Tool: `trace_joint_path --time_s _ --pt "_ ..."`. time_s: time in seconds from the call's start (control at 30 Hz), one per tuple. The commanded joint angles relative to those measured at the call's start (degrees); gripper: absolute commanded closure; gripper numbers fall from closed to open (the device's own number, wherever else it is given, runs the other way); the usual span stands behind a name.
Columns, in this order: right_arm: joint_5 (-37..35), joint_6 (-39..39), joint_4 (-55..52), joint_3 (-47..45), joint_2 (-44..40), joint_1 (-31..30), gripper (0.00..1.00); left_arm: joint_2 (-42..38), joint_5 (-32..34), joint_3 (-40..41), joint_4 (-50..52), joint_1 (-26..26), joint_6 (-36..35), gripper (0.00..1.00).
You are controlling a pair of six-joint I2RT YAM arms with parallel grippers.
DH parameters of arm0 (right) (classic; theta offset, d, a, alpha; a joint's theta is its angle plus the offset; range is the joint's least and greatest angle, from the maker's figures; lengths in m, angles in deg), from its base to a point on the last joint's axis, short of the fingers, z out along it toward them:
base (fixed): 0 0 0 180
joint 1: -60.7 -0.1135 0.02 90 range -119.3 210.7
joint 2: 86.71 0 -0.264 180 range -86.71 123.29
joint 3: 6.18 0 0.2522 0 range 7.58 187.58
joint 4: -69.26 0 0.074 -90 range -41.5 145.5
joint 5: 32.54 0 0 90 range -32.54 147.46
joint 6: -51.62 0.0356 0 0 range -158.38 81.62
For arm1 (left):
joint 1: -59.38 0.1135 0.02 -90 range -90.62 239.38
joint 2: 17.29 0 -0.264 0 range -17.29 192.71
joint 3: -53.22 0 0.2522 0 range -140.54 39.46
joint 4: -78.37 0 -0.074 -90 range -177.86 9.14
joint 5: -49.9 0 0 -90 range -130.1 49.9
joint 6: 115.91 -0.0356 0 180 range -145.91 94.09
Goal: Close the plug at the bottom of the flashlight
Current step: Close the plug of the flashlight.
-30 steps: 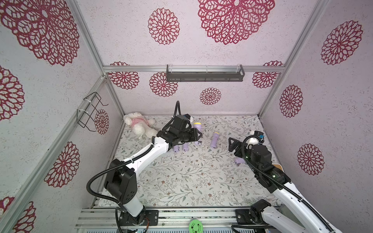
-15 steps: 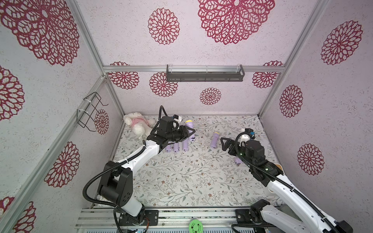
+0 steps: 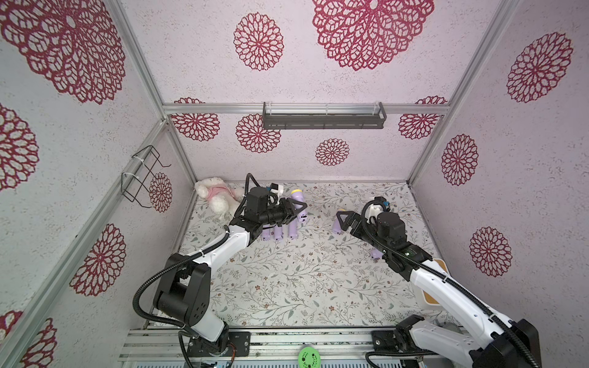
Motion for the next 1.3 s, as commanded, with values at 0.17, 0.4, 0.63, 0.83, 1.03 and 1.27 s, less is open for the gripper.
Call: trace_joint_path --time_s 0.17,0.4,0.63,0.83,1.03,1.27 --pt "3.59 9.05 10.06 0.54 2.76 -0.07 0.01 0.95 -3.17 1.11 -9.37 0.61 6.48 1.0" --pt "6.5 15.51 21.3 -2.56 5.97 -1.1 0.01 2.19 -3.9 2.44 -13.67 0.83 10.38 1.0" --pt "5.95 20.28 33.68 -4.86 9.81 -5.57 0.01 3.11 -4.26 3.71 -18.34 1.58 14.53 1.0" --pt "0.87 24.49 43.6 -8.62 12.03 -8.86 0.01 3.77 -3.32 5.44 -21.51 2.38 16.78 1.0" --pt "-1.36 28.38 52.8 -10.03 16.77 -11.83 0.01 4.92 -2.88 7.01 -26.03 3.81 20.26 1.0" --pt "-6.79 27.82 57.65 -10.55 19.33 -15.5 0.01 5.09 -2.17 7.52 -25.95 4.8 20.03 1.0"
